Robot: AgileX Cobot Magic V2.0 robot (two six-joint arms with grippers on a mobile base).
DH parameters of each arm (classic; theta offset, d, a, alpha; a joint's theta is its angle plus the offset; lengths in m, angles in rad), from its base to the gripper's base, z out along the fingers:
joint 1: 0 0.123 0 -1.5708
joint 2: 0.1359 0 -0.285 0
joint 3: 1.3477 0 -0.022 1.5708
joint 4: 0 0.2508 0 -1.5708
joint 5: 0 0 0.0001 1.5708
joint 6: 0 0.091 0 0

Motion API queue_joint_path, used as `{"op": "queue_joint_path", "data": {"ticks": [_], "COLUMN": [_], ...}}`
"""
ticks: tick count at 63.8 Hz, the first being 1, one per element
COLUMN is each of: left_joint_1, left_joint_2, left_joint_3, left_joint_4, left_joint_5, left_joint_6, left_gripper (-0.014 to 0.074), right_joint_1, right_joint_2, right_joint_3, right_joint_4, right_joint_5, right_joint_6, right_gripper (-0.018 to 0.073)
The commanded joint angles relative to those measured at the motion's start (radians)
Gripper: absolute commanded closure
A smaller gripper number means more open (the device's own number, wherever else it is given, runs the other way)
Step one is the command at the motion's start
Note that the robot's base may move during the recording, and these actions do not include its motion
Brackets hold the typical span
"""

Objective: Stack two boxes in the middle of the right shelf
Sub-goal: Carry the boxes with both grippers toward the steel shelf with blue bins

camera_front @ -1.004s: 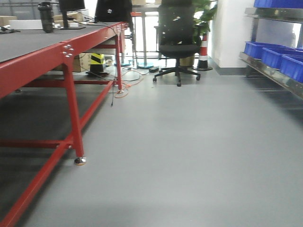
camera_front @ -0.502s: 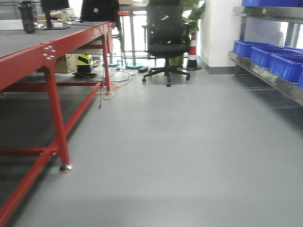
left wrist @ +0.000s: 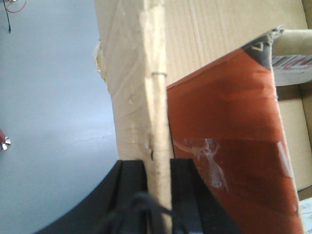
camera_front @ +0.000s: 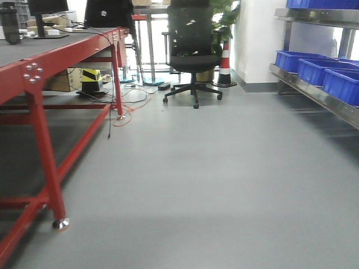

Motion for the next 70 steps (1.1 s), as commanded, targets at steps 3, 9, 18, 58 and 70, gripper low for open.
{"op": "queue_joint_path", "data": {"ticks": [3,9,18,58,70], "left_joint_1": [0.004,0.004,0.004,0.004,0.003], "left_joint_2": [-0.015,-0.015,-0.015,-0.015,-0.015], "left_joint_3": [-0.011,-0.011,-0.011,-0.011,-0.011], "left_joint_4": [0.025,0.025,0.025,0.025,0.033], "left_joint_5": [-0.038,-0.038,-0.038,-0.038,-0.038], "left_joint_6": [-0.001,-0.001,-0.001,-0.001,-0.001], "left_gripper": [0.0708,0.0708,0.0708,0.0708,0.0708], "right_joint_1": [-0.01,-0.01,-0.01,-0.01,-0.01], "right_joint_2": [-0.014,-0.014,-0.014,-0.014,-0.014], "right_joint_3": [-0.01,-0.01,-0.01,-0.01,-0.01], "right_joint_4": [-0.035,-0.035,-0.035,-0.035,-0.035], "right_joint_5": [-0.05,-0.05,-0.05,-0.05,-0.05], "right_joint_6": [-0.018,-0.018,-0.018,-0.018,-0.018], "right_gripper": [0.0712,0.0712,0.0712,0.0712,0.0712]}}
